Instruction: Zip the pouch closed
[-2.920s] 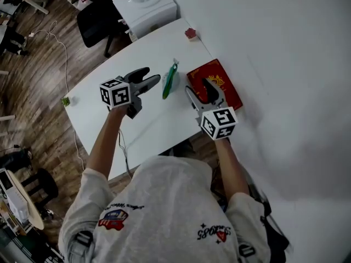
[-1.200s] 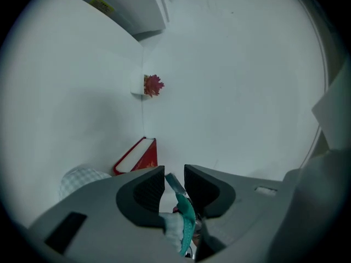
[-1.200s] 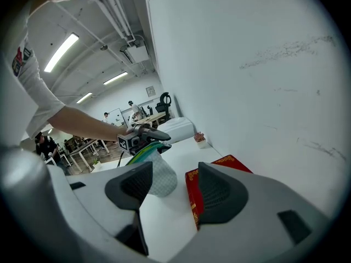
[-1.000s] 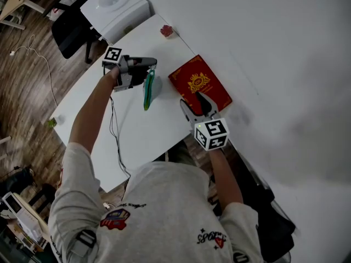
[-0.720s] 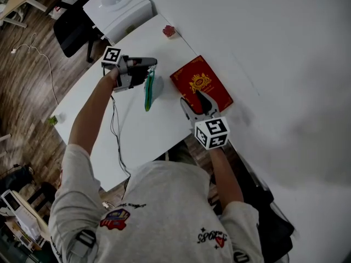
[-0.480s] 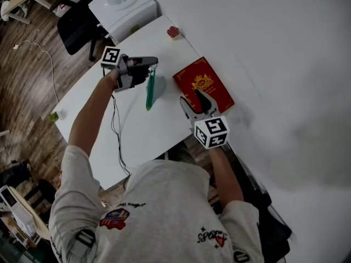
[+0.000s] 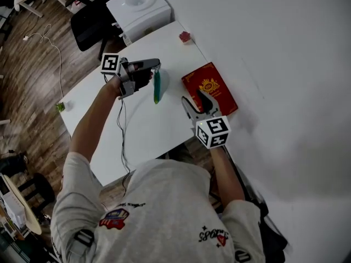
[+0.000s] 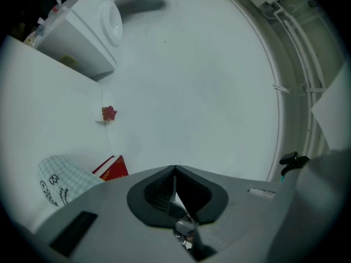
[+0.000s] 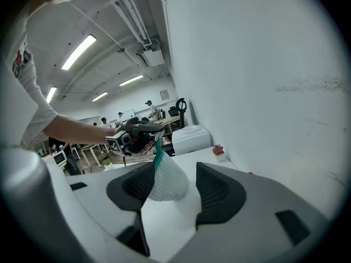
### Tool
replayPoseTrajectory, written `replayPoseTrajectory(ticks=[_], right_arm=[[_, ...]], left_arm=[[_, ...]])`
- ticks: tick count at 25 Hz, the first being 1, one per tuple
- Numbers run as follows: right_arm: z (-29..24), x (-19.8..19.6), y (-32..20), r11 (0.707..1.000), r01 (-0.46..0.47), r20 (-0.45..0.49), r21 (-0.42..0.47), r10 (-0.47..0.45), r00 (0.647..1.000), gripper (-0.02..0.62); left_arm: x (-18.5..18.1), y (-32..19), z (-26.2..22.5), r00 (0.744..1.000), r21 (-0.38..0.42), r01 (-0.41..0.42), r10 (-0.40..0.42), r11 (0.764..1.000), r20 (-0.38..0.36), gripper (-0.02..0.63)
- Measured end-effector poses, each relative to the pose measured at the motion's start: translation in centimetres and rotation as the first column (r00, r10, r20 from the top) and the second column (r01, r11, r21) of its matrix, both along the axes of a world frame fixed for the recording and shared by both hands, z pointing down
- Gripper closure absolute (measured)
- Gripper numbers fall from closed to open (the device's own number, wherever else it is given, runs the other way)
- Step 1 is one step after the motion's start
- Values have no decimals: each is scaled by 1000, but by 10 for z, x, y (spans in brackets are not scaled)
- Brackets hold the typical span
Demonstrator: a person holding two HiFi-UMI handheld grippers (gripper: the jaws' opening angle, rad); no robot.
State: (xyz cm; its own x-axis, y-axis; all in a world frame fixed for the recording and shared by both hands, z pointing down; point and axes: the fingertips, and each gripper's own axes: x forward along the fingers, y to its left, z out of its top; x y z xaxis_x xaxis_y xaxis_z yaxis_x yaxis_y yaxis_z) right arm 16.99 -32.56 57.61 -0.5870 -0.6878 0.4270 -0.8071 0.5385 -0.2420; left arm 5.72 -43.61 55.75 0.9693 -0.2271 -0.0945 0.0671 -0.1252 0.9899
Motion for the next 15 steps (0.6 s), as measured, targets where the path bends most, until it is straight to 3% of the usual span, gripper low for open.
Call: replayPoseTrajectory(ticks=[3, 6, 9, 15], right_arm=[[-11, -8, 4, 1000, 18, 6, 20, -18, 1000, 373], [-22, -14, 5, 998, 33, 13, 46, -34, 999, 377], [-34, -22, 5, 996, 49, 22, 79, -51, 998, 385], [-74, -51, 0, 978, 112, 52, 177, -123, 991, 395]], left_arm=[[-11, 8, -18, 997, 46, 71, -70, 996, -13, 603], [-26, 12, -48, 984, 133, 170, -159, 976, -85, 603], [-43, 20, -84, 960, 238, 266, -235, 934, -151, 603], [-67, 44, -147, 933, 433, 355, -344, 828, -108, 603]])
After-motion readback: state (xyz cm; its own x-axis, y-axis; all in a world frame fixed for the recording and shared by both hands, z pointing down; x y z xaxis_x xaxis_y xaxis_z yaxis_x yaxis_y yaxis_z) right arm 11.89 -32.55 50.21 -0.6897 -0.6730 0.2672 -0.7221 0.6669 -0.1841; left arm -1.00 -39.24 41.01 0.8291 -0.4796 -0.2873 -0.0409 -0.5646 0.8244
